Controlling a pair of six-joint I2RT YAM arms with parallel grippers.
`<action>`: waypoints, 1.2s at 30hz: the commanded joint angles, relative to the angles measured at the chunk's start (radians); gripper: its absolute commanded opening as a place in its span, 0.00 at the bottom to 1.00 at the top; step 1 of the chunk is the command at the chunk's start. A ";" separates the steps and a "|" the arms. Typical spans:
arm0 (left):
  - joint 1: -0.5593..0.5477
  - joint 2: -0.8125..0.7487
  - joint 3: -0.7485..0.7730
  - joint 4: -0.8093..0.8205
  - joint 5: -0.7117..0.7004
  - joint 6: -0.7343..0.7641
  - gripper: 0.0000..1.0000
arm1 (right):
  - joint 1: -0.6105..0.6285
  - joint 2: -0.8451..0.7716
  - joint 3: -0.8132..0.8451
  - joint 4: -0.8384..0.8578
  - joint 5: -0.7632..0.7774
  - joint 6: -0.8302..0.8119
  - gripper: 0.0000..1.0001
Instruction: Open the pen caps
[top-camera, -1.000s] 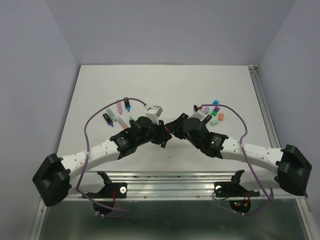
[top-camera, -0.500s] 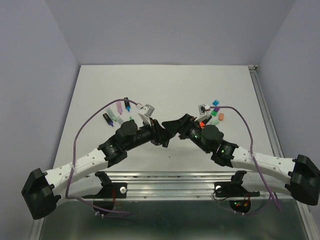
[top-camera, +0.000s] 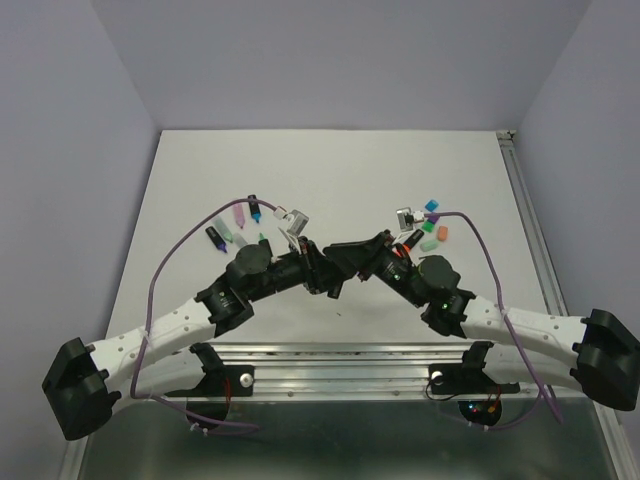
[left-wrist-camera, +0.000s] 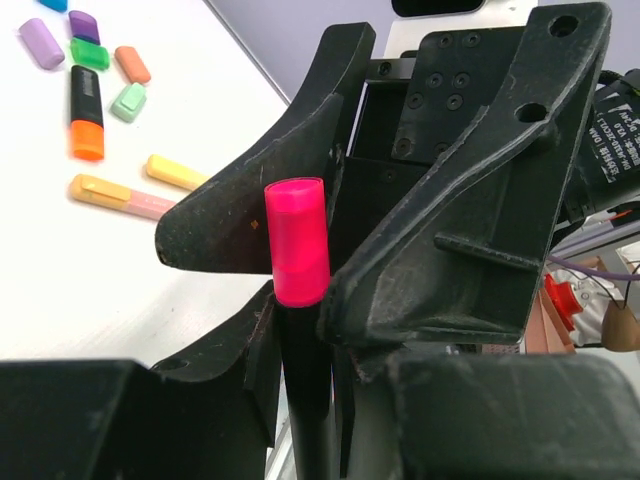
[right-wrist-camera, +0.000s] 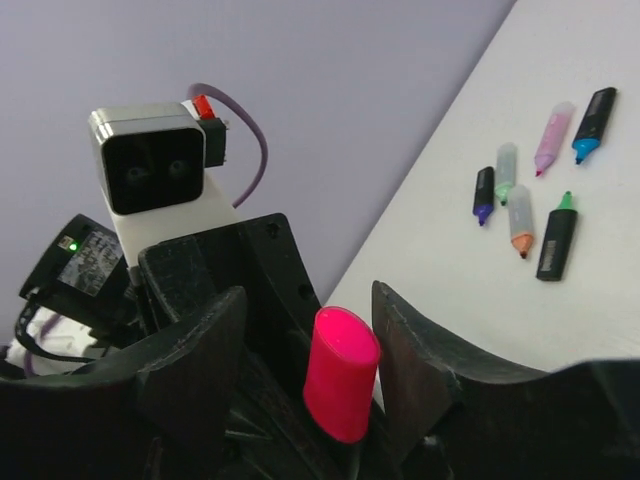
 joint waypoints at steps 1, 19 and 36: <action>-0.005 -0.026 -0.006 0.082 0.028 -0.005 0.00 | 0.006 0.000 -0.014 0.085 -0.010 -0.020 0.53; -0.005 -0.180 -0.133 0.135 0.048 -0.077 0.00 | -0.045 0.000 0.121 -0.087 0.409 -0.178 0.01; -0.006 -0.140 -0.213 0.106 -0.020 -0.141 0.00 | -0.554 0.361 0.333 -0.179 0.036 -0.109 0.01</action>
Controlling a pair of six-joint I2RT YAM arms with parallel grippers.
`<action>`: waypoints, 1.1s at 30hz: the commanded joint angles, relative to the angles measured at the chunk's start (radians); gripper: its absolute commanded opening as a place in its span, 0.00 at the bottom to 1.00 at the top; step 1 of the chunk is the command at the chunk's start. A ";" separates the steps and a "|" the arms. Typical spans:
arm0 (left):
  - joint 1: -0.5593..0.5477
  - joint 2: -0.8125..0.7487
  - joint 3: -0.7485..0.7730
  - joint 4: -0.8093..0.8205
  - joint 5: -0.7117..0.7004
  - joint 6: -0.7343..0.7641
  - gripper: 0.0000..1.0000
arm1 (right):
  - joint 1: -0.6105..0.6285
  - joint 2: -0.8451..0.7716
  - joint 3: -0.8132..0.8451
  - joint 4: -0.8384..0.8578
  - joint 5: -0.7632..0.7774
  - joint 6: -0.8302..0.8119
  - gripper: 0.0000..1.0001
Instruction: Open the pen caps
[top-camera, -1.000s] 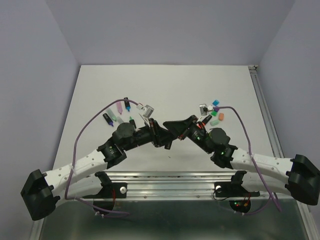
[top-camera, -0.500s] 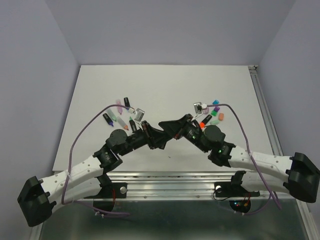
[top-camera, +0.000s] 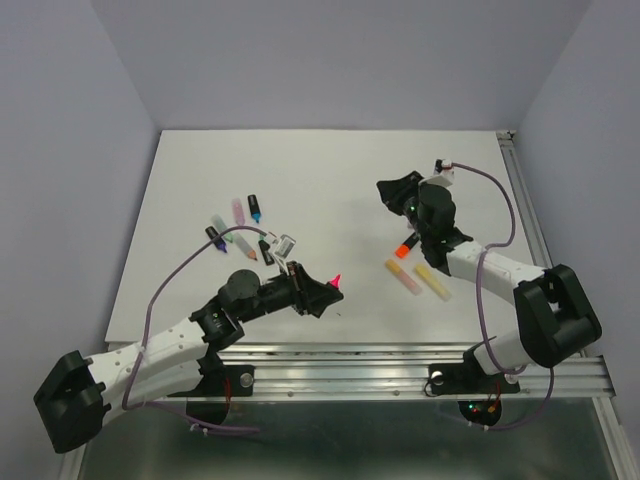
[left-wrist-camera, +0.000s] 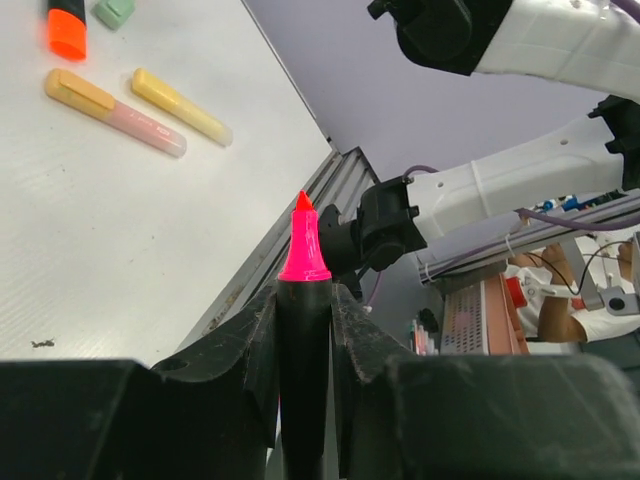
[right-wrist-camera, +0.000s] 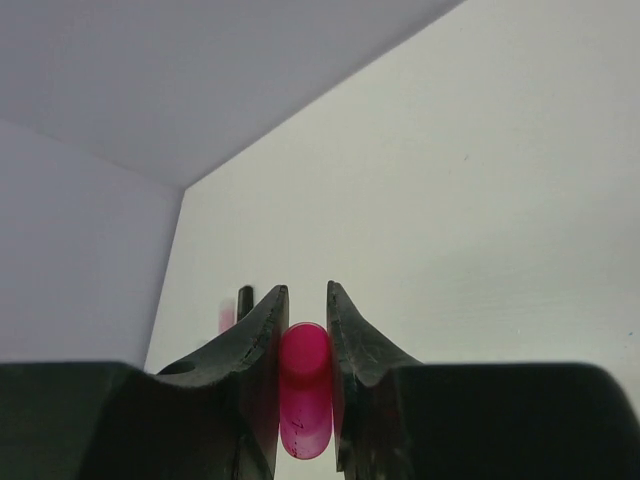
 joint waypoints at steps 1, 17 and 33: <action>0.000 -0.009 0.045 -0.050 -0.072 0.015 0.00 | -0.005 0.008 0.116 -0.062 -0.045 -0.053 0.01; 0.351 0.389 0.430 -0.638 -0.473 0.182 0.00 | -0.156 0.111 0.100 -0.450 0.164 -0.199 0.05; 0.537 0.669 0.613 -0.773 -0.533 0.256 0.00 | -0.221 0.243 0.182 -0.527 0.178 -0.228 0.23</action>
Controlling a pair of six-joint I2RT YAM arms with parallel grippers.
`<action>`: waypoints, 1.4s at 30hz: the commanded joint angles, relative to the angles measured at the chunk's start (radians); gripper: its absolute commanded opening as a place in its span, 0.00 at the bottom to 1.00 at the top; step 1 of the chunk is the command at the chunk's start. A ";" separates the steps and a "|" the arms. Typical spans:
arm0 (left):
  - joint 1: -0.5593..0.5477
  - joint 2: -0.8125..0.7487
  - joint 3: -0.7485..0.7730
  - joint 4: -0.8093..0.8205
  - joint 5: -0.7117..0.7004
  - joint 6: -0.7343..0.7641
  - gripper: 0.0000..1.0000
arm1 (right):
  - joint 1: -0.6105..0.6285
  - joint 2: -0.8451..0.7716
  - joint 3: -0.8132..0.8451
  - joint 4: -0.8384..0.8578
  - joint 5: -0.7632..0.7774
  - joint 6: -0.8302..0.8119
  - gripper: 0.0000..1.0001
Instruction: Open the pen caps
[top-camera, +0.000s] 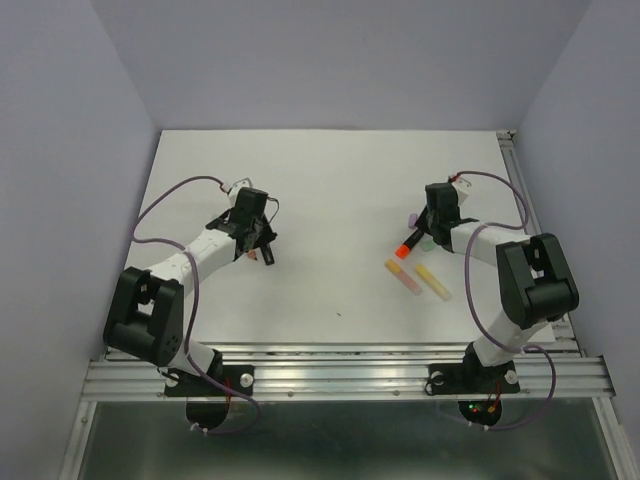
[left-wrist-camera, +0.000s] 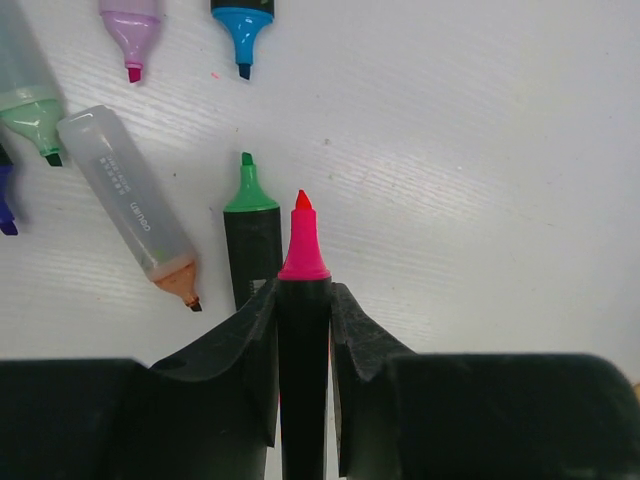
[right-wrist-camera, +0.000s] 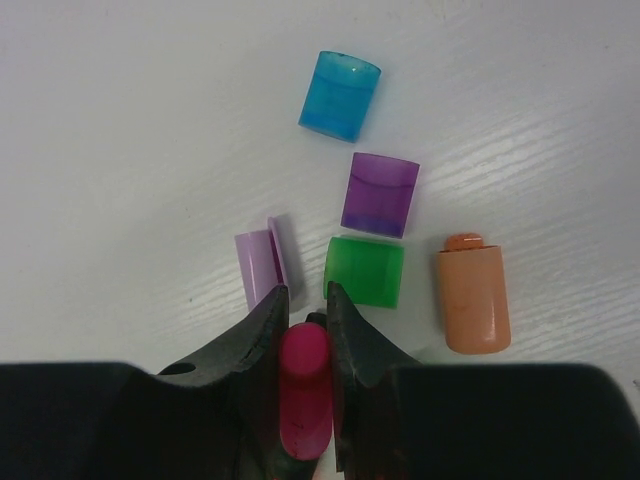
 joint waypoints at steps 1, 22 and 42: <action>0.034 0.030 0.038 -0.034 -0.037 0.030 0.00 | -0.001 0.000 0.070 -0.022 0.055 -0.015 0.25; 0.097 0.059 0.040 -0.047 -0.016 0.057 0.67 | 0.001 -0.106 0.046 -0.056 -0.206 0.012 0.68; 0.082 -0.190 -0.078 0.022 0.142 0.002 0.99 | 0.251 -0.123 0.055 -0.395 0.158 0.256 0.70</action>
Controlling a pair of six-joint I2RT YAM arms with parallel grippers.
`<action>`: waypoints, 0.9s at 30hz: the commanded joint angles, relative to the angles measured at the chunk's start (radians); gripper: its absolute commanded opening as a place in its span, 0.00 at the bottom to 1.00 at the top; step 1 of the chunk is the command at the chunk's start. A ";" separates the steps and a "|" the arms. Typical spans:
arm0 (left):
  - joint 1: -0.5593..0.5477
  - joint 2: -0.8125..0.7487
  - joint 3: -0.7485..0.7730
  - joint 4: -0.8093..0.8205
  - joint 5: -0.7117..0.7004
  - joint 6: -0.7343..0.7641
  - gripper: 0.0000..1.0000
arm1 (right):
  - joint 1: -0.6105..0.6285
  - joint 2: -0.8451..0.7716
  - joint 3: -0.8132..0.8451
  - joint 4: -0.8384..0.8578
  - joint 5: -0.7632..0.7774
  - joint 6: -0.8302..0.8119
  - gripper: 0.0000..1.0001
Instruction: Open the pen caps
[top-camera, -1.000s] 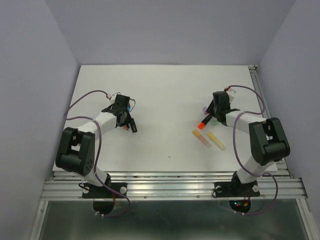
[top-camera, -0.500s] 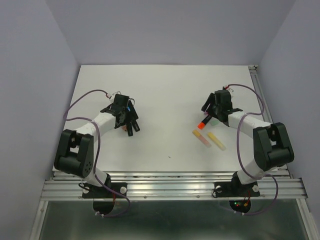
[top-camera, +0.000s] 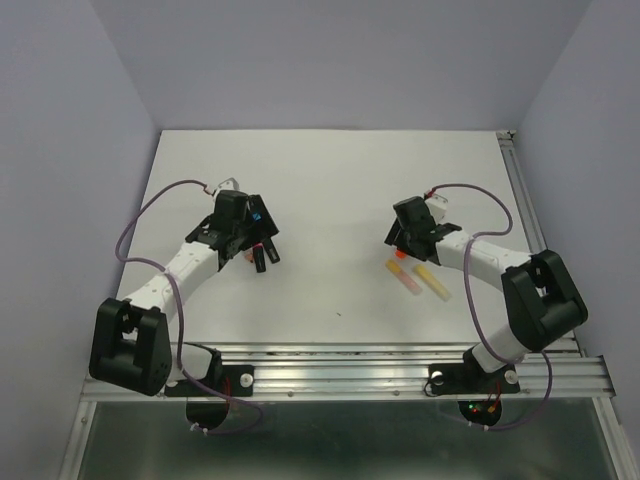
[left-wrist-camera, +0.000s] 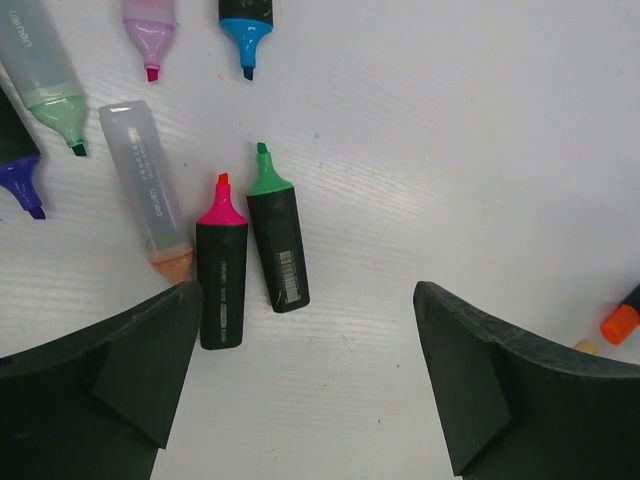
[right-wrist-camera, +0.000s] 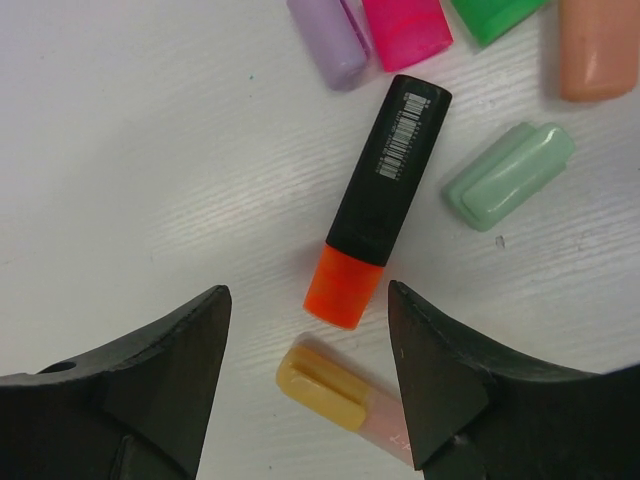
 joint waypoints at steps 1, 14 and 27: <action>-0.013 -0.066 -0.039 0.029 0.028 -0.021 0.99 | 0.020 0.014 0.045 -0.082 0.113 0.075 0.70; -0.033 -0.112 -0.076 0.056 0.046 -0.021 0.99 | 0.068 0.150 0.078 -0.087 0.124 0.117 0.62; -0.035 -0.124 -0.081 0.063 0.051 -0.021 0.99 | 0.114 0.106 0.048 -0.121 0.150 0.178 0.29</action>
